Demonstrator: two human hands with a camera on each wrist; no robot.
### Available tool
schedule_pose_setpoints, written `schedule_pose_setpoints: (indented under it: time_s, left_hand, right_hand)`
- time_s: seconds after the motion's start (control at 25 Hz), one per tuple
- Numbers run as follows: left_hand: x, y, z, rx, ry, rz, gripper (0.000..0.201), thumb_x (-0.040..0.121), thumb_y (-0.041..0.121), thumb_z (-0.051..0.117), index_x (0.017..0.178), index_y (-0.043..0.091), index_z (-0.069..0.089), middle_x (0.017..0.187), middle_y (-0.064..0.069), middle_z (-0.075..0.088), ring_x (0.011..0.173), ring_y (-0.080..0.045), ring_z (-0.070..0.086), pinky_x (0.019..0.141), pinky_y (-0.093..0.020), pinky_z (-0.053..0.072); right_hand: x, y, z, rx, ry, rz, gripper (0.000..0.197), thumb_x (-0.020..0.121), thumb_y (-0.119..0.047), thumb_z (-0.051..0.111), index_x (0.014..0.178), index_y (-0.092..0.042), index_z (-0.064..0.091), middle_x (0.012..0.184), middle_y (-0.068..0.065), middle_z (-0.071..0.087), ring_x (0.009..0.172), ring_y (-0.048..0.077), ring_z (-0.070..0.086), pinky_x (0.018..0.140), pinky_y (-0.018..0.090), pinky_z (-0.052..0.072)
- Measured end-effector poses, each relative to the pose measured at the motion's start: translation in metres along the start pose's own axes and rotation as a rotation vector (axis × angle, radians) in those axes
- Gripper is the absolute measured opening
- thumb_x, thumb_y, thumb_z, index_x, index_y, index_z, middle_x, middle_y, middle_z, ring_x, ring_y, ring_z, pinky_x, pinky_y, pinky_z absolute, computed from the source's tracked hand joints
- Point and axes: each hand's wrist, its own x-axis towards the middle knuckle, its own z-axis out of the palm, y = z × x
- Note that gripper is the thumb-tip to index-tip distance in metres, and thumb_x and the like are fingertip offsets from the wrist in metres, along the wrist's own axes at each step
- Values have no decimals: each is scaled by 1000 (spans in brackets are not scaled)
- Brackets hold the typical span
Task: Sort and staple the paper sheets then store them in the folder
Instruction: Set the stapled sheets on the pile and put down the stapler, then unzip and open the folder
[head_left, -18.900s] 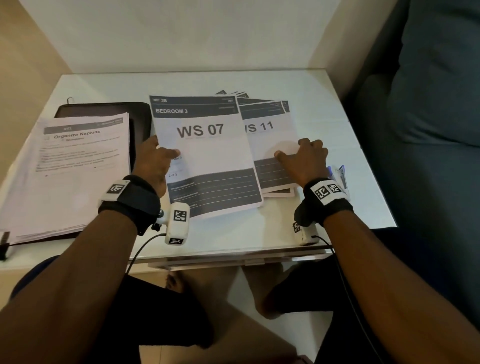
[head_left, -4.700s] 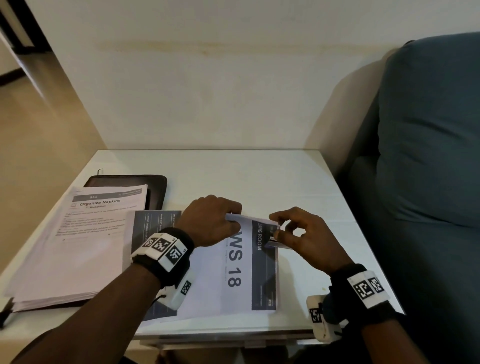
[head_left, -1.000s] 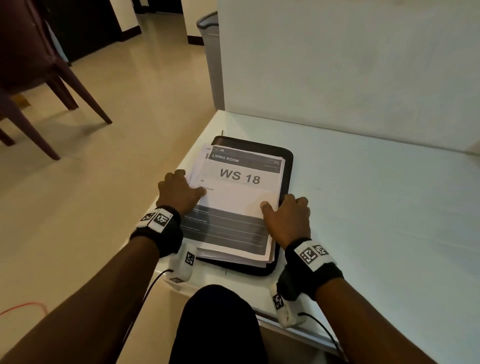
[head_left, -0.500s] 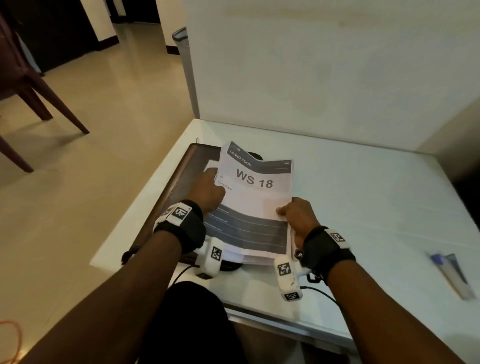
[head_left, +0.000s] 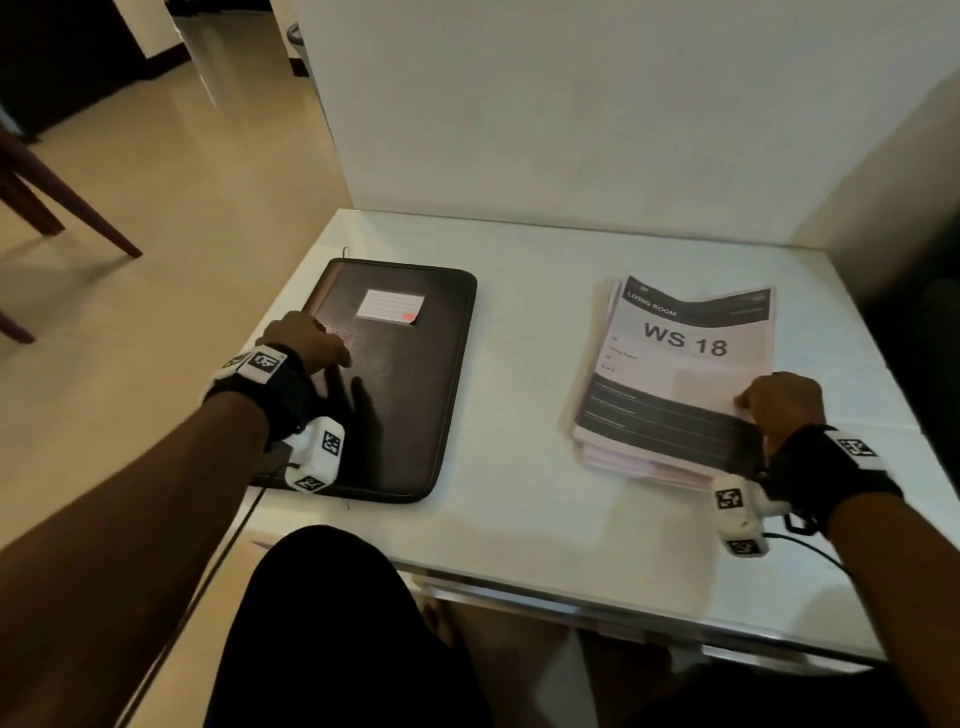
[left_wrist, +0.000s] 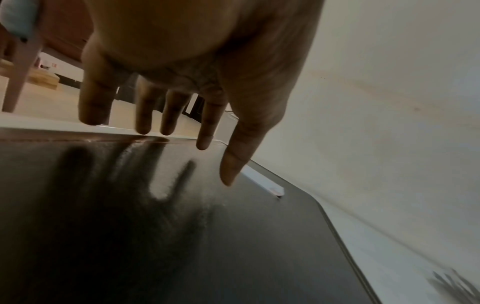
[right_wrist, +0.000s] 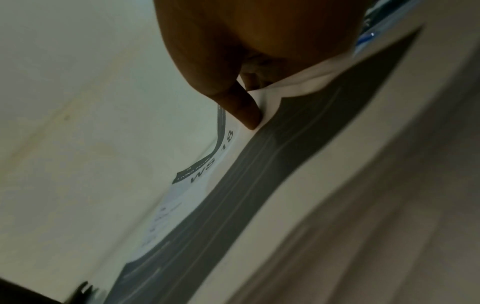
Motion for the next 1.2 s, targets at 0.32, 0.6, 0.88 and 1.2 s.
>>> schedule_pose_setpoints:
  time_s: [0.32,0.6,0.88,1.2]
  left_hand:
    - [8,-15,6,39,-75,29,84,58,56,92,126,21,59,115,-14,67,103,-33,66,94,-44,56]
    - [65,-5,6,272,-103,260,113,71,74,76,161,35,21,169,-11,8,155,-42,6,122,-61,23]
    - [90,-27,7,201,-183,364,109,77,75,70,162,41,9,170,-3,-21,156,-36,-19,125,-63,11]
    - [97,-22,-7,243,-144,422,82,84,64,72,151,28,40,161,-10,32,136,-31,44,99,-38,45]
  right_hand:
    - [-37,-54,27,-364,288,-277,59,82,-19,66,135,-7,44,139,21,38,129,42,38,95,61,43]
    - [-68,-278,191,-390,-415,-1049,31,101,-31,55,122,-15,70,126,8,68,118,27,61,95,28,42]
    - [-65,-410,386,-622,-448,-864,42,91,-45,66,120,-14,63,127,9,68,111,28,66,99,39,53]
    - [-49,-432,427,-1038,-591,-994,94,54,-59,53,140,-21,57,133,11,63,120,37,60,105,50,48]
